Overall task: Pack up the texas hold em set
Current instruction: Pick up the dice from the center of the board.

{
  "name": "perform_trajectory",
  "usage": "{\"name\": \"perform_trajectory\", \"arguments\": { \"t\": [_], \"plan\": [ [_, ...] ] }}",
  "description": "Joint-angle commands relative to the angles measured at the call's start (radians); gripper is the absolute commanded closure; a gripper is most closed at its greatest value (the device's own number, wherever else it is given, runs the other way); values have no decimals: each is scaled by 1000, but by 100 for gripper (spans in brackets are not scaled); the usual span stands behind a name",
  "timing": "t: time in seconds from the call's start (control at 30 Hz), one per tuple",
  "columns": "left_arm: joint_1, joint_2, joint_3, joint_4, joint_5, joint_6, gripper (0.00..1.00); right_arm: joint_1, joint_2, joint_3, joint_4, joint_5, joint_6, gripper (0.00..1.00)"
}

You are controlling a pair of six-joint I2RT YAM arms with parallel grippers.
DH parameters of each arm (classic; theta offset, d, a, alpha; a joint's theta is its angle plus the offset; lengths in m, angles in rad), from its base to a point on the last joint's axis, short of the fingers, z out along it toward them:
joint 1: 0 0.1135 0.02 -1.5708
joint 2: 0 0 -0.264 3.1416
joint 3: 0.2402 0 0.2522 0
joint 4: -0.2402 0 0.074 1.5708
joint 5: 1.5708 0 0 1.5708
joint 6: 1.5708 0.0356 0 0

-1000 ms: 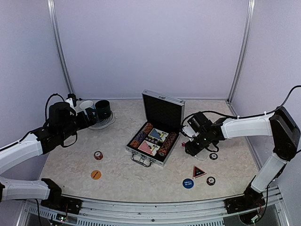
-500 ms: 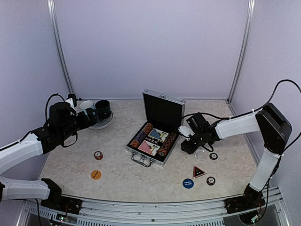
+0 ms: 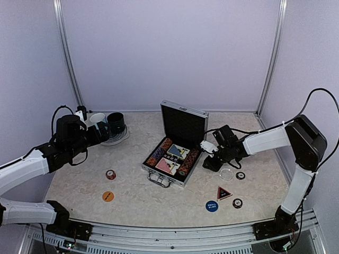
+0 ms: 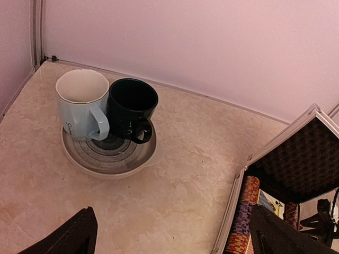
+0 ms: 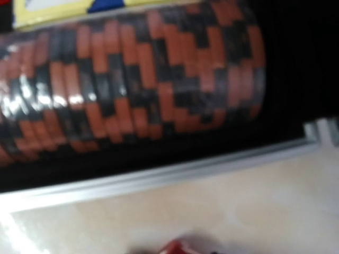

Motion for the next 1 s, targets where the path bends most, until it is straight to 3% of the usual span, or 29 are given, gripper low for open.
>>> {"name": "perform_trajectory", "arguments": {
  "t": [0.0,0.2,0.4,0.73,0.97],
  "plan": [
    [-4,2,19,22,-14,11,1,-9,29,12,13,-36,-25,69],
    [-4,-1,16,20,-14,9,1,-9,25,22,-15,-20,-20,80],
    [-4,-5,11,19,-14,7,1,-9,-13,11,-32,-25,26,83],
    [-4,-10,8,19,-14,7,1,75,-187,-31,-68,-15,103,83],
    [-4,-17,2,22,-10,-1,1,200,-141,103,-107,8,87,82]
  ]
}}
